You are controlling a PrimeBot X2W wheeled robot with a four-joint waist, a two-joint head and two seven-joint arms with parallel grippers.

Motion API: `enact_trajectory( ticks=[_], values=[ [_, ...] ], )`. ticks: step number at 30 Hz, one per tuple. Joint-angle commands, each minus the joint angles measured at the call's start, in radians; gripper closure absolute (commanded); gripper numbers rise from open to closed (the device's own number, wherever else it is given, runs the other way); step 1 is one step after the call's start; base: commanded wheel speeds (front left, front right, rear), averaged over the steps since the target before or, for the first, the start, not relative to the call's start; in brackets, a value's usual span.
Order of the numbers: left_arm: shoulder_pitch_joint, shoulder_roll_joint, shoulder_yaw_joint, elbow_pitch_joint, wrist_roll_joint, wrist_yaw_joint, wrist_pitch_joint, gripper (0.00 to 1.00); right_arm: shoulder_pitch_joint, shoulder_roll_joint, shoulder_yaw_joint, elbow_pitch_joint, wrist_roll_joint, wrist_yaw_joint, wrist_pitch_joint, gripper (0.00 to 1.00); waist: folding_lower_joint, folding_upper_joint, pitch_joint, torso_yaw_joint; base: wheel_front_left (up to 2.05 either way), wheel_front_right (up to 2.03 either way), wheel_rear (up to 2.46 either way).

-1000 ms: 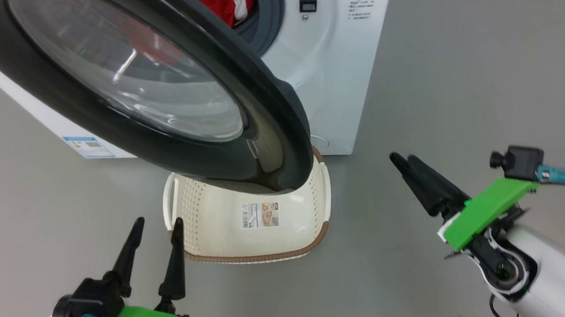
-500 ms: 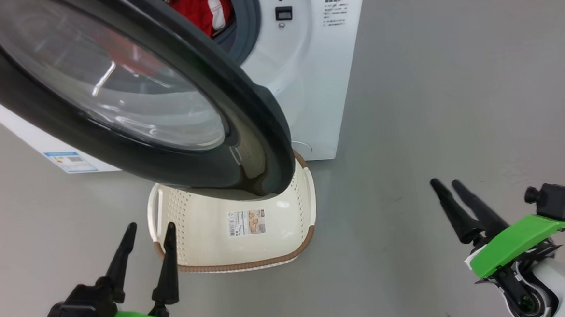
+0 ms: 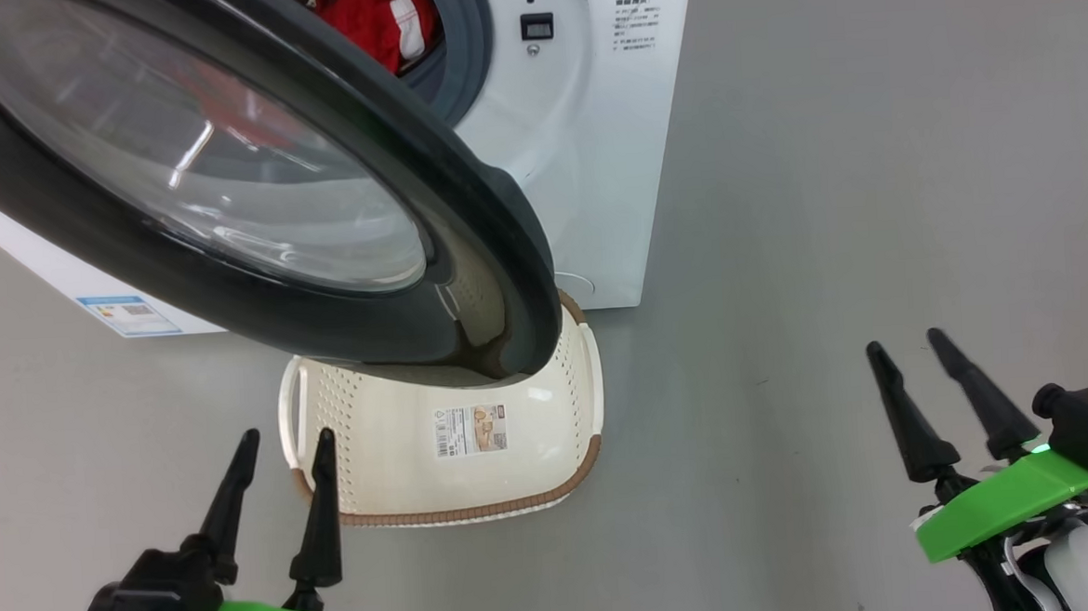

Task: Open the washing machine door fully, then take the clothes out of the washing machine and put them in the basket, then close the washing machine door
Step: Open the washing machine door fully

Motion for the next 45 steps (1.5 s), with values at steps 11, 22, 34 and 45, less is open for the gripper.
enact_trajectory(
  ticks=[11, 22, 34, 45],
  values=[
    [0.012, 0.015, 0.033, -0.03, 0.007, -0.006, -0.012, 0.0, 0.101, 0.112, -0.167, -0.077, -0.22, 0.008, -0.009, 0.0, 0.0, 0.0, -0.006, 0.012, 0.0, 0.0, 0.0],
    [0.02, 0.015, 0.029, -0.03, 0.006, -0.006, -0.012, 0.0, 0.123, 0.14, -0.18, -0.064, -0.235, 0.008, -0.009, 0.0, 0.0, 0.0, -0.012, 0.014, 0.0, 0.0, 0.0],
    [0.022, 0.015, 0.017, -0.029, -0.004, -0.006, -0.012, 0.0, 0.03, 0.16, -0.104, -0.121, -0.128, 0.008, -0.009, 1.0, 0.0, 0.0, -0.016, 0.027, 0.0, 0.0, 0.0],
    [0.016, 0.015, -0.017, -0.026, -0.034, -0.006, -0.012, 0.0, -0.231, 0.101, 0.172, -0.105, 0.204, 0.008, -0.009, 1.0, 0.0, 0.0, 0.0, 0.087, 0.0, 0.0, 0.0]
  ],
)
